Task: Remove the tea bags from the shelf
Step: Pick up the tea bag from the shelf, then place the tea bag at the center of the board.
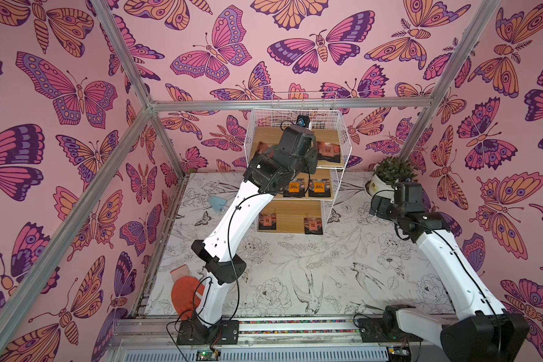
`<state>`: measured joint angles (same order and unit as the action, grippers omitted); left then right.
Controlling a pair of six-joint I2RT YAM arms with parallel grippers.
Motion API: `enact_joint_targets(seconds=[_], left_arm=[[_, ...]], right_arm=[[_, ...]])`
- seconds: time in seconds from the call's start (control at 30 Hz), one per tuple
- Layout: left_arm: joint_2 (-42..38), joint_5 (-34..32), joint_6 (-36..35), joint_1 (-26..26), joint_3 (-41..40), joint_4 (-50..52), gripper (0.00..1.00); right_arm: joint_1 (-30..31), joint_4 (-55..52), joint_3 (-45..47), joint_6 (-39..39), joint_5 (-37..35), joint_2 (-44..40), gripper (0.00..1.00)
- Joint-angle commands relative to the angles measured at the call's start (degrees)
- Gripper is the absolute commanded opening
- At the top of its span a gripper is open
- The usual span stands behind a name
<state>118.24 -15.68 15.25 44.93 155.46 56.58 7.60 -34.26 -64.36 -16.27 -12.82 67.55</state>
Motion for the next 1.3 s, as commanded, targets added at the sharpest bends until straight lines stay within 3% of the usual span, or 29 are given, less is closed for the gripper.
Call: enact_joint_targets(seconds=[0.0,0.23,0.33,0.53,0.8,0.93,1.13,1.27], left_arm=[[-3.8,2.49,-0.87,0.34,-0.84,-1.64,0.0],[-9.71,2.17,-1.9,1.32,-2.98,-1.79,0.0],[-14.93,0.72,-2.87,2.9,-7.46,-1.65,0.0],[-32.45,-13.56,-1.4,8.81,-30.63,1.52,0.0],[-57.13,-26.62,20.34,8.57,-66.32,11.59,0.0],[-60.89,-23.02,28.74,0.09,-79.75,11.36,0.0],[-61.22,0.47,23.68,-24.04,-100.35,-7.5,0.0],[-54.49,6.18,21.38,-31.07,-105.63,-15.1,0.0]], right_arm=[[0.23,0.19,-0.13,0.19,-0.79,-0.49,0.99],[0.23,0.42,-0.41,0.19,-0.42,-0.66,0.99],[0.33,0.47,-0.51,0.28,-0.44,-0.93,0.99],[0.29,0.83,-0.89,-0.34,0.78,-0.97,0.99],[0.38,0.99,-1.38,-0.2,0.78,-0.42,0.99],[0.37,1.42,-2.38,-0.38,2.04,1.31,0.99],[0.32,1.8,-4.23,0.53,2.27,4.53,0.99],[0.32,1.75,-5.24,1.12,2.07,5.73,0.99]])
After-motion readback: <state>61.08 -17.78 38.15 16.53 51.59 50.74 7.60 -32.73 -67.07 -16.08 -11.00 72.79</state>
